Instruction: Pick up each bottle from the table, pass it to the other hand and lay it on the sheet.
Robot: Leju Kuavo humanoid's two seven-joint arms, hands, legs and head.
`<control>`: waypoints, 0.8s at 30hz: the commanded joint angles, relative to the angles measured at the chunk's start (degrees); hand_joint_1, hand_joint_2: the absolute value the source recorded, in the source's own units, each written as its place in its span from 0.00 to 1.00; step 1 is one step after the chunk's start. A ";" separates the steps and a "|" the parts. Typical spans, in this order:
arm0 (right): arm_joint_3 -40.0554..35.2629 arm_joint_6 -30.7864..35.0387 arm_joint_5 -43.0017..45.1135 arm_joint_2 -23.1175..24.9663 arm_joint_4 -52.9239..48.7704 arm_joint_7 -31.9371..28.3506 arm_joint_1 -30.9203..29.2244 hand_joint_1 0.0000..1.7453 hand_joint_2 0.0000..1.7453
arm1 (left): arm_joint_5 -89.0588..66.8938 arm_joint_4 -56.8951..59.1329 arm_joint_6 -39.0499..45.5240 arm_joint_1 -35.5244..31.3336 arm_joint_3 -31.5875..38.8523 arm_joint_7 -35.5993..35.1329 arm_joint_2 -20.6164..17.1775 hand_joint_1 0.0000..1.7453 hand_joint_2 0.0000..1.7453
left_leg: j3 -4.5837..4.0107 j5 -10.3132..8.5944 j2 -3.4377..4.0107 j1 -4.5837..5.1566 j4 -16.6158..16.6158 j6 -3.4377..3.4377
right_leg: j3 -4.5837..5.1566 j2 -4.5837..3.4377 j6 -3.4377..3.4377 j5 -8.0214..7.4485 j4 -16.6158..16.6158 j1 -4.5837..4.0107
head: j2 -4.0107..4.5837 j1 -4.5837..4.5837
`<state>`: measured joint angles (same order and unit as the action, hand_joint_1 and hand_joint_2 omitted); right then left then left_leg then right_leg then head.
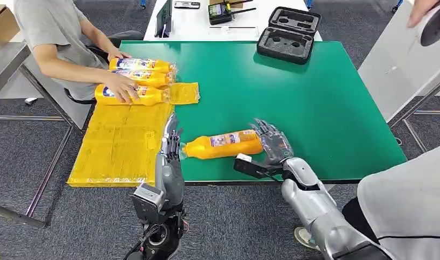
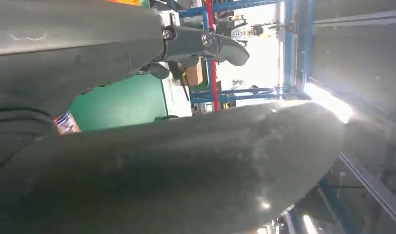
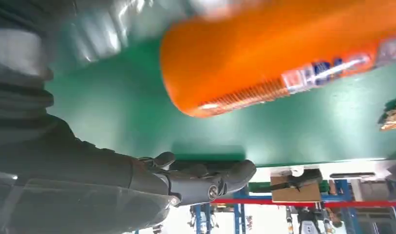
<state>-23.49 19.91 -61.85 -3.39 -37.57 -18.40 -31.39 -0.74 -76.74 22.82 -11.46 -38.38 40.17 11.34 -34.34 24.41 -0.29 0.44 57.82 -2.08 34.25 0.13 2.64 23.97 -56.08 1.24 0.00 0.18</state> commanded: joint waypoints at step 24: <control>-1.69 -7.44 1.28 1.03 11.06 -0.55 -8.47 0.00 1.00 | 0.06 3.06 -1.34 -2.07 -0.21 -0.17 -0.30 0.00 0.00 | 0.09 0.04 0.03 -0.04 0.00 0.09 | -0.08 -0.03 -0.09 0.04 0.00 -0.04 | 0.00 0.00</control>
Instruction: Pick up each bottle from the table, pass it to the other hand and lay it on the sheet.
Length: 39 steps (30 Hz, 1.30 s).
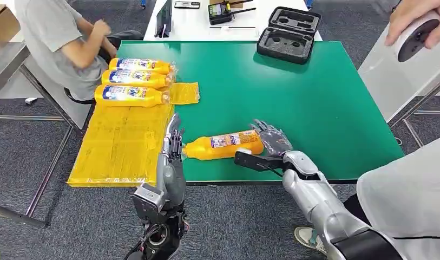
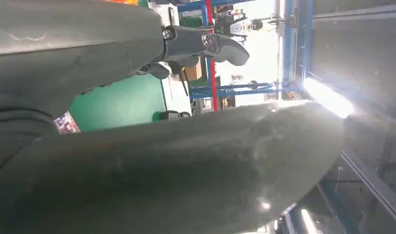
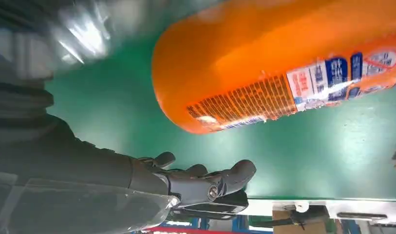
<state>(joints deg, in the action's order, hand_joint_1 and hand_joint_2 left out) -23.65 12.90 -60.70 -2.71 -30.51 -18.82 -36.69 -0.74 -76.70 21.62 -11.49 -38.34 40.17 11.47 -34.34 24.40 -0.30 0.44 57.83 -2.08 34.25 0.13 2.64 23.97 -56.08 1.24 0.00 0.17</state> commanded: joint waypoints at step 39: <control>-6.62 -8.11 0.53 4.59 13.39 -0.44 -12.93 0.00 1.00 | 0.35 3.02 0.58 -2.58 0.96 -0.17 0.17 0.00 0.00 | 0.20 0.10 0.09 -0.09 0.04 0.15 | -0.20 -0.08 -0.16 0.07 -0.01 -0.10 | 0.00 0.00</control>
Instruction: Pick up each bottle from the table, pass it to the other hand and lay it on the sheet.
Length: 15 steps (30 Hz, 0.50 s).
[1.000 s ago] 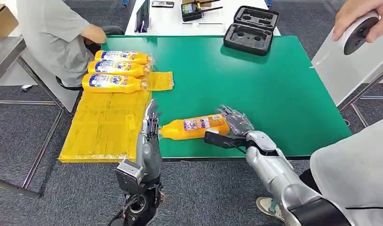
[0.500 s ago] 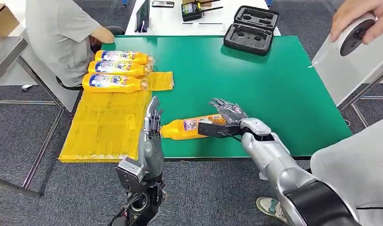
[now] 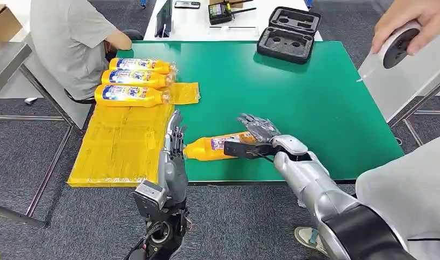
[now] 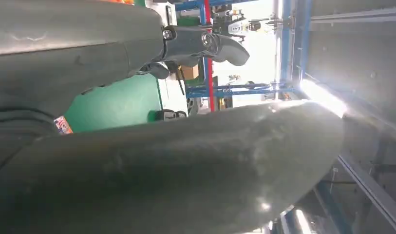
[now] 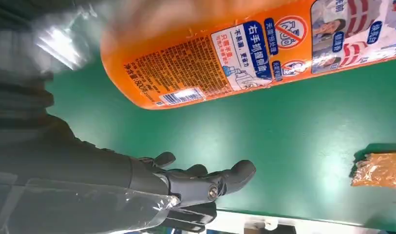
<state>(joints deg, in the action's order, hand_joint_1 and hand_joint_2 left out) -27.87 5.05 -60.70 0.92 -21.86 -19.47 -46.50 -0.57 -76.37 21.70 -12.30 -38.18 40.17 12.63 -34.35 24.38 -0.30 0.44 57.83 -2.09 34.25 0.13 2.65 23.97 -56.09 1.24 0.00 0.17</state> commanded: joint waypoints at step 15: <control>-1.98 -0.63 1.25 0.80 5.20 0.11 -2.39 0.00 1.00 | 0.21 3.29 0.52 -1.72 0.82 -0.17 -1.19 0.00 0.00 | 0.24 0.10 0.06 -0.11 -0.01 0.17 | -0.23 -0.04 -0.17 0.08 0.04 -0.11 | 0.00 0.00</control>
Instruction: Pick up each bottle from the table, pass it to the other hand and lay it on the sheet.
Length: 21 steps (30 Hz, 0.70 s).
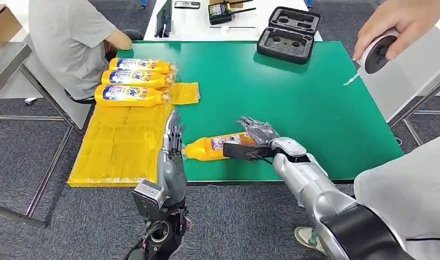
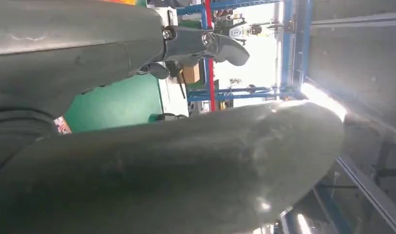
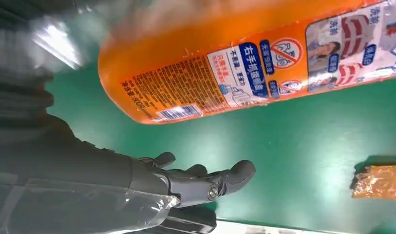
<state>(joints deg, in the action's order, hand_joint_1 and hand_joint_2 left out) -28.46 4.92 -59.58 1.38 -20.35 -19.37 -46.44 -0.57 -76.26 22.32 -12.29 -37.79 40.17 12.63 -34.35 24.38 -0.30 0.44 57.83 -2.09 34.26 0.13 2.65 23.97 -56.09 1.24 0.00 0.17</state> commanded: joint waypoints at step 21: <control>-1.39 -0.50 0.13 0.34 3.69 0.00 -2.45 0.00 1.00 | 0.21 3.18 -0.10 -1.73 0.43 -0.17 -1.19 0.00 0.00 | 0.15 0.06 0.03 -0.05 -0.02 0.11 | -0.14 -0.02 -0.11 0.05 0.03 -0.06 | 0.00 0.00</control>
<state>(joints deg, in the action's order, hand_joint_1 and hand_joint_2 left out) -28.55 4.92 -59.58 1.40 -19.91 -19.37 -46.44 -0.57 -76.22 22.34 -12.29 -37.53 40.17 12.63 -34.35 24.38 -0.30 0.44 57.83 -2.09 34.26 0.13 2.65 23.97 -56.09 1.24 0.00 0.17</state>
